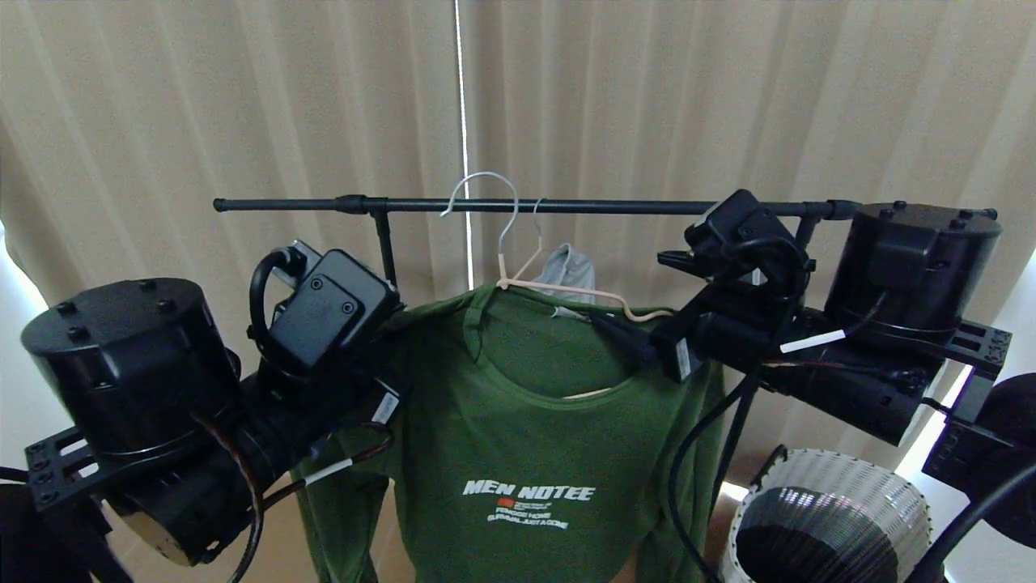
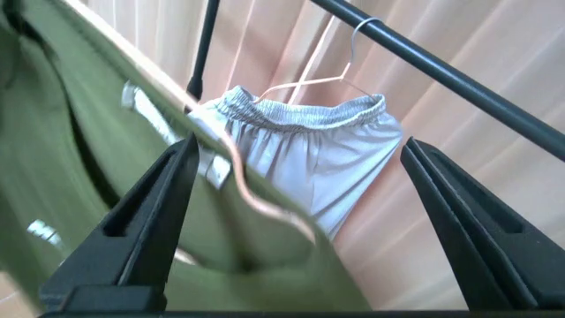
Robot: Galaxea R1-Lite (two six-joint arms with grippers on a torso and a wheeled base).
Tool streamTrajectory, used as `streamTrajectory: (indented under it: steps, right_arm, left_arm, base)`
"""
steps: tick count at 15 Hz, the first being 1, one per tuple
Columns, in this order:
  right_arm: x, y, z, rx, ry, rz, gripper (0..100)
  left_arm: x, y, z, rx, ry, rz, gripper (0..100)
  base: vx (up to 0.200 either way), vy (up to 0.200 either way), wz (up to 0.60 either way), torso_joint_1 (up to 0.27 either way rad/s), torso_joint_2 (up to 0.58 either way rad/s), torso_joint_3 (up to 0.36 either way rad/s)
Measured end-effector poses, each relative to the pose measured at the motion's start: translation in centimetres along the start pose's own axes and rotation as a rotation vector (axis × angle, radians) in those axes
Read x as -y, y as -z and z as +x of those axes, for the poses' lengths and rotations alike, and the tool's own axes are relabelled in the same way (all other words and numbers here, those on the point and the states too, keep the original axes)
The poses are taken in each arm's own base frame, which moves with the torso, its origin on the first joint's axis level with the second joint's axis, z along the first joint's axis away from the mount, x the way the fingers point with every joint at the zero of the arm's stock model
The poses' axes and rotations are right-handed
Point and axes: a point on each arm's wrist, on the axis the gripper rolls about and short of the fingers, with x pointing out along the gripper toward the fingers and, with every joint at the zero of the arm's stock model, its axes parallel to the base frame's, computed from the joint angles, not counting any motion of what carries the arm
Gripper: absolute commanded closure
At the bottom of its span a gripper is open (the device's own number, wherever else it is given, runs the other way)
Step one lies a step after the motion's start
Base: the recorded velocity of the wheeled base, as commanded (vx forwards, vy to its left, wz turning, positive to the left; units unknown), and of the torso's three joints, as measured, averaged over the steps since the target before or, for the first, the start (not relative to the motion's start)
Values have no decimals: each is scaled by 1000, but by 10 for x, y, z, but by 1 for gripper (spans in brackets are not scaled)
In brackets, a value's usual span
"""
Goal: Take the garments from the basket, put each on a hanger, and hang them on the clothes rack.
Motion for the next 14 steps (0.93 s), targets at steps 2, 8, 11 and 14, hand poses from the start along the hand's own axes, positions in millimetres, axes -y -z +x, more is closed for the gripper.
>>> streamTrajectory:
  steps: [2, 8, 11, 14]
  right_arm:
    - [-1, 1, 2, -5, -2, -9, 0]
    - [-1, 2, 3, -8, -5, -22, 0]
    - [-2, 4, 2, -12, -8, -22, 100]
    - [-2, 2, 2, 12, -5, -22, 100]
  left_arm:
    - [5, -2, -1, 16, 13, 2, 100]
    - [16, -6, -3, 37, 56, 9, 100]
    - [17, -7, -4, 40, 62, 9, 100]
    - [17, -7, -4, 43, 62, 6, 100]
  base:
    - [0, 0, 0, 0, 0, 0]
    - [0, 0, 0, 0, 0, 0]
    - [0, 0, 0, 0, 0, 0]
    - [0, 0, 0, 0, 0, 0]
